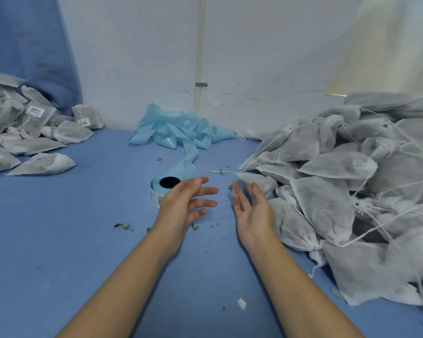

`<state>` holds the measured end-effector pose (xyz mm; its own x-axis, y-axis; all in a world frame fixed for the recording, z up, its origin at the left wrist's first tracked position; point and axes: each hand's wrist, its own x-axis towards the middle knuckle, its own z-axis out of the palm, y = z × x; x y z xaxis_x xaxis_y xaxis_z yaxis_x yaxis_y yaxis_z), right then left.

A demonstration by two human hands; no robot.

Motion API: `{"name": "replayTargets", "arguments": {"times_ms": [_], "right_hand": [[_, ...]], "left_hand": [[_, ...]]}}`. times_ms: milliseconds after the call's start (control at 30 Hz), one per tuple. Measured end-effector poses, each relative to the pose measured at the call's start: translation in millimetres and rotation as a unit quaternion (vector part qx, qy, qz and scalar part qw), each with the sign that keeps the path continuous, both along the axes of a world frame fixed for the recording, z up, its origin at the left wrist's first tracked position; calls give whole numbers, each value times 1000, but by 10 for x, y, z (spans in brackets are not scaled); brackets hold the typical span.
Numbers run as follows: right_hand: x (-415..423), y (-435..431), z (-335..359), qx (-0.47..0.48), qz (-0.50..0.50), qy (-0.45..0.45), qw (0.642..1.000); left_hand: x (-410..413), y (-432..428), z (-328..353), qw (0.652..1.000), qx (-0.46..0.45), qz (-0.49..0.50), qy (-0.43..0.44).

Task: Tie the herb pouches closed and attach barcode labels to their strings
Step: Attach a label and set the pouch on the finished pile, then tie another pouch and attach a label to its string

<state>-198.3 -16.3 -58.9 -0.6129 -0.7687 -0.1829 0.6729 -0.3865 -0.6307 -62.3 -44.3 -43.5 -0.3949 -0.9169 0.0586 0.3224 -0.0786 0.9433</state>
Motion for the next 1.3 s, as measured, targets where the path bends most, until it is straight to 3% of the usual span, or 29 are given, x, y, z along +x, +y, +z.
{"name": "replayTargets", "arguments": {"times_ms": [133,200,233,300,333,433,500,667,767,933,967,1067,1100,1167,1267,1300], "right_hand": [[64,-8,5,12,35,50,998],[65,-3,16,62,14,213,975],[51,13,21,104,-26,361,926],[-12,28,-6,155,-95,626,758],[-43,27,-24,189,-100,701,680],[-107,-23,-114,345,-58,784,513],[-79,-46,-135,410,-16,792,452],[-71,-73,-121,421,-10,769,481],[-82,-18,-69,342,-78,775,526],[145,166,3,166,-134,808,549],[196,197,-7,121,-124,794,583],[266,257,21,20,-83,637,766],[232,255,20,12,-87,602,793],[122,273,21,34,-101,632,768],[-76,247,-67,89,-81,773,623],[-111,235,-97,108,-70,793,596]], "left_hand": [[-23,15,-28,999,-9,12,-46],[-21,28,-41,998,-12,8,-68],[-19,33,-45,997,-14,6,-77],[-18,42,-48,996,-17,5,-88],[-19,47,-46,996,-19,5,-92],[-39,71,-32,995,-26,2,-98],[-60,92,-25,994,-33,0,-103],[-148,103,-22,994,-39,21,-101],[-241,98,-35,994,-18,49,-97],[-379,145,-23,998,44,21,-45],[-383,151,-33,998,40,30,-34],[-369,159,-96,996,58,72,10],[-358,155,-116,995,61,83,15],[-343,151,-143,993,61,97,14],[-338,163,-139,993,51,100,22],[-342,170,-138,994,48,96,24]]}}
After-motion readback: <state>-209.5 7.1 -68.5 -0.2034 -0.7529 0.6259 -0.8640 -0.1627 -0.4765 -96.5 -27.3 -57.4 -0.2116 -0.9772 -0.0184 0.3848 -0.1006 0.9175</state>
